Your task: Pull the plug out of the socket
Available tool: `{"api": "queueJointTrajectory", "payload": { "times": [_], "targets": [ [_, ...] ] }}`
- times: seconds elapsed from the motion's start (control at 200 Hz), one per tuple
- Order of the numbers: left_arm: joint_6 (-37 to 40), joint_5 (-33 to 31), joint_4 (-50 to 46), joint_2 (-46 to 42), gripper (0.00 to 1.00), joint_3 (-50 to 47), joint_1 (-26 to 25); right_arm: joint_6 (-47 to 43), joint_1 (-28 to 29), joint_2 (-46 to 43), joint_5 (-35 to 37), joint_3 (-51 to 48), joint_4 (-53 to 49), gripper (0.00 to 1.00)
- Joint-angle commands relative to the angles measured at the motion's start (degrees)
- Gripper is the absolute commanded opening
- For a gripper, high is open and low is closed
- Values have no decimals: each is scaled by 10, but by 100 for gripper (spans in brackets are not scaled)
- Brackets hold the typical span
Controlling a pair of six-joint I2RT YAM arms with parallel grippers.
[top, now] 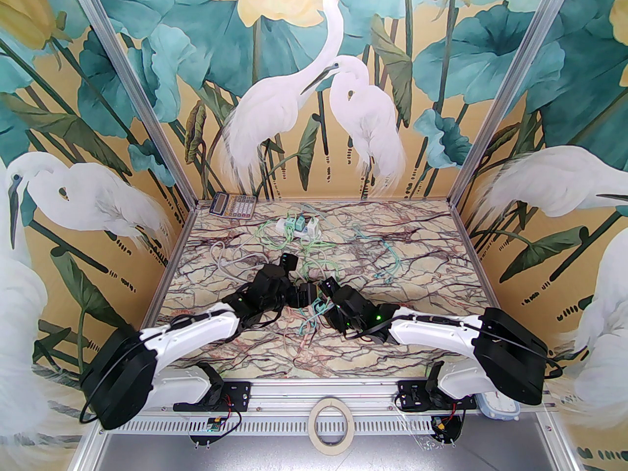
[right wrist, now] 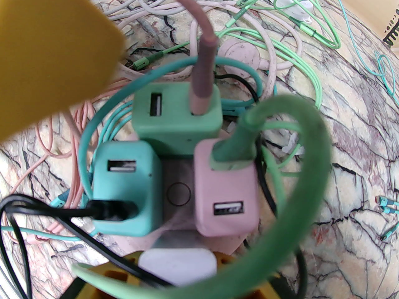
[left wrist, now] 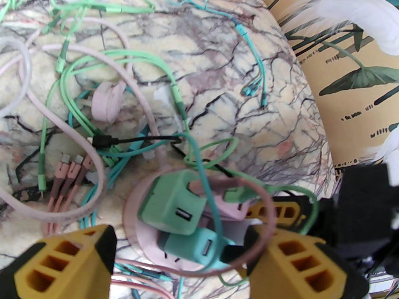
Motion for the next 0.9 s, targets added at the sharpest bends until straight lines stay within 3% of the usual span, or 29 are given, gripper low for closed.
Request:
{"api": "queueJointTrajectory", "payload": {
  "times": [0.0,0.665,0.895],
  "targets": [
    [14,15,8,8,74,17,-4,10,3,-23,-3,4,32,29],
    [58,26,-52,46,72,27,-4,11,3,-24,-6,5,29,29],
    [55,-3,-79,74,71,44,-4,9,3,-24,-8,6,27,28]
  ]
}}
